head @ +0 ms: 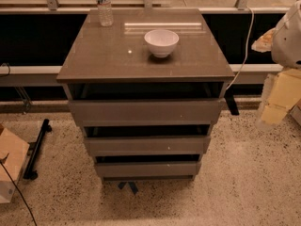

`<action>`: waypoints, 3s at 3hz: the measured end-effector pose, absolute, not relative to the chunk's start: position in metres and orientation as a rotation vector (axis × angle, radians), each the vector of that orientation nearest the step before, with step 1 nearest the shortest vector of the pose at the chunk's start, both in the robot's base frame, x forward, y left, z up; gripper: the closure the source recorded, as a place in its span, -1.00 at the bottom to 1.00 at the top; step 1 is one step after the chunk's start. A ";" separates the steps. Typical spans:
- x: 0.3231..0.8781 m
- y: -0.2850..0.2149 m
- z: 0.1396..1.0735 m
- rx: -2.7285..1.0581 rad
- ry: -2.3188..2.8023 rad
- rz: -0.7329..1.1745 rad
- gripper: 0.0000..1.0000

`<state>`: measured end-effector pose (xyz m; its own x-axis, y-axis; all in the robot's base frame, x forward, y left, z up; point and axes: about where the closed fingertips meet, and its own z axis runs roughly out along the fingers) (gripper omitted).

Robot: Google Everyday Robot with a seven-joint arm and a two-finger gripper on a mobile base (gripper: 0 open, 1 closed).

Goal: Open bottom drawer

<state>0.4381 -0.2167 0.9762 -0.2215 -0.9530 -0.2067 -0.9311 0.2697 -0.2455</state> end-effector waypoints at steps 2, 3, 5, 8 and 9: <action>0.438 -0.222 0.973 -1.666 2.245 -0.114 -1.00; 0.441 -0.225 0.960 -1.582 2.230 -0.140 -1.00; 0.473 -0.214 0.910 -1.523 2.147 -0.146 -1.00; 0.507 -0.207 0.845 -1.570 2.133 -0.035 -1.00; 0.512 -0.202 0.819 -1.532 2.117 -0.062 -1.00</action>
Offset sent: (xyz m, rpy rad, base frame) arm 0.0016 -0.0154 -0.0149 0.0306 -0.0409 -0.1049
